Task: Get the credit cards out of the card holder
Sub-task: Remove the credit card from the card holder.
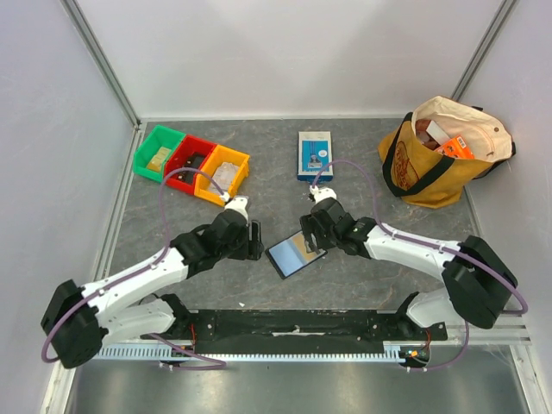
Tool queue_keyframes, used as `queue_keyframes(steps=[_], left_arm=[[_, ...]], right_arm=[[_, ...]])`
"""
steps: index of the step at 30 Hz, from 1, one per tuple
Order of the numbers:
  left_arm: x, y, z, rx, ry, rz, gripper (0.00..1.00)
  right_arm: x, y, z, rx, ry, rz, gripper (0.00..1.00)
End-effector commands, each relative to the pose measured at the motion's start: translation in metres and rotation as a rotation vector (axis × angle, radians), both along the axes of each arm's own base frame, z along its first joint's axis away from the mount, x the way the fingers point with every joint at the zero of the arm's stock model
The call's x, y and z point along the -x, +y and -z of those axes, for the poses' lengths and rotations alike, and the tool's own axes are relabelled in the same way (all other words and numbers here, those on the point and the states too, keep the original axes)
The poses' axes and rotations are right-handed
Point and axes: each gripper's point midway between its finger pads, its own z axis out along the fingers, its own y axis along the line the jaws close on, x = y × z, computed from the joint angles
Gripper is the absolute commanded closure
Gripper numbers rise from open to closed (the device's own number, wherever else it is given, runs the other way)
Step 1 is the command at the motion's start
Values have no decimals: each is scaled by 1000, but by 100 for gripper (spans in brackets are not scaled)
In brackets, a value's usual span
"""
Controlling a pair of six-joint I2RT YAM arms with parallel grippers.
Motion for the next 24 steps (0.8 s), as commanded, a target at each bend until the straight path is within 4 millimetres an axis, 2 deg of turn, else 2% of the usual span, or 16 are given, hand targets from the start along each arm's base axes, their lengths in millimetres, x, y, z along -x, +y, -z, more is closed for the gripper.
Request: queue_keyframes(steps=[1,6,11,19,24], left_arm=[[-6,-31,-12,72,26,-1,28],[-6,-47,-6,88,60,-7,34],[-4,-69,0,121,94,20,46],[-4,-85,17,83,136,21,46],[-3,-84,38,42,182,2,50]], right_arm=[[-3,15,3,-44,14,-13,19],[0,13,14,-20,40,-19,28],[3,13,28,8,75,-31,38],[11,11,40,20,113,-52,42],[14,11,43,22,123,-59,48]])
